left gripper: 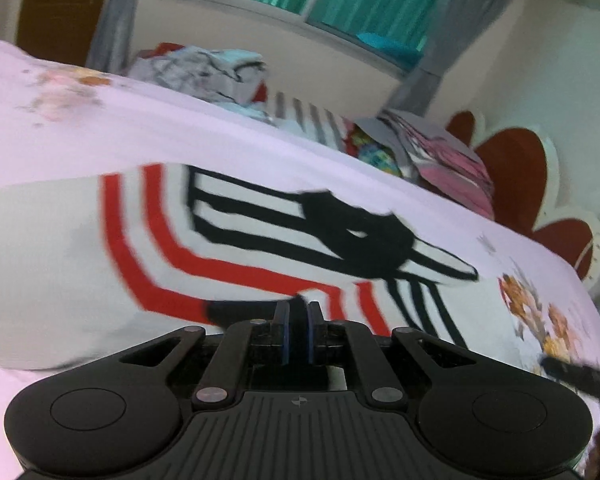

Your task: Fold small clothes

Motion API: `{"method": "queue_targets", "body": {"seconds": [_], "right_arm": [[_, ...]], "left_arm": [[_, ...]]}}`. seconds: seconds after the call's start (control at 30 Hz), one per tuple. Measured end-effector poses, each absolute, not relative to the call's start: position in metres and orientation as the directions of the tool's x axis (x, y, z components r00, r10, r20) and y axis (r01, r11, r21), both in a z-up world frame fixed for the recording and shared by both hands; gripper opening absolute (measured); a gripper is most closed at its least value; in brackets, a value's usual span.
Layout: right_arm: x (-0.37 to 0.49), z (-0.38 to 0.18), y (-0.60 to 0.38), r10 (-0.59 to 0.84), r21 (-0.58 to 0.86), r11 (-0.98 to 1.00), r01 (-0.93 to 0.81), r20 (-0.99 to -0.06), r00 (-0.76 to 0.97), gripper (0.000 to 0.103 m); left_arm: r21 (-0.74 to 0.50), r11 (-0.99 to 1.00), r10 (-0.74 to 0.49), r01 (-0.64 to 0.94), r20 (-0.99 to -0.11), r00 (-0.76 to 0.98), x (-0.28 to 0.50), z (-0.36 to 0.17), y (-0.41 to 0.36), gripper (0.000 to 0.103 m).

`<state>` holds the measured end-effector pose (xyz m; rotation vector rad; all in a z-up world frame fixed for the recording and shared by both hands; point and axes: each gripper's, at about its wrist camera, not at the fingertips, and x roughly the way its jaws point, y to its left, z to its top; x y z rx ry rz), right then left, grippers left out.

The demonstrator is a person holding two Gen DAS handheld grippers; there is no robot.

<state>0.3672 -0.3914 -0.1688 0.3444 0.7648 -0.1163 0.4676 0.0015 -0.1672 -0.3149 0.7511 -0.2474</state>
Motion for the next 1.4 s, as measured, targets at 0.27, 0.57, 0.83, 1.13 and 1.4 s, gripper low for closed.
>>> {"method": "queue_targets", "body": {"seconds": [0.27, 0.57, 0.83, 1.13, 1.4], "right_arm": [[0.451, -0.197, -0.406, 0.056, 0.318, 0.913, 0.255, -0.718, 0.694, 0.049], [0.484, -0.209, -0.398, -0.008, 0.203, 0.953, 0.227, -0.728, 0.686, 0.01], [0.469, -0.195, -0.387, -0.096, 0.119, 0.961, 0.25, -0.705, 0.703, 0.029], [0.422, -0.159, -0.304, 0.102, 0.18, 0.983, 0.027, -0.665, 0.74, 0.04], [0.409, -0.154, -0.213, 0.248, 0.223, 0.966, -0.128, -0.677, 0.693, 0.042]], "left_arm": [[-0.345, 0.933, -0.321, 0.098, -0.679, 0.66, 0.484, -0.194, -0.02, 0.006], [-0.391, 0.917, -0.345, 0.081, -0.675, 0.651, 0.49, -0.211, -0.008, 0.005], [-0.344, 0.935, -0.314, 0.091, -0.679, 0.664, 0.483, -0.196, -0.009, 0.006], [-0.311, 0.95, -0.209, -0.012, -0.668, 0.714, 0.444, -0.168, 0.038, 0.085], [-0.286, 0.946, -0.091, -0.152, -0.684, 0.724, 0.406, -0.159, 0.116, 0.085]]}}
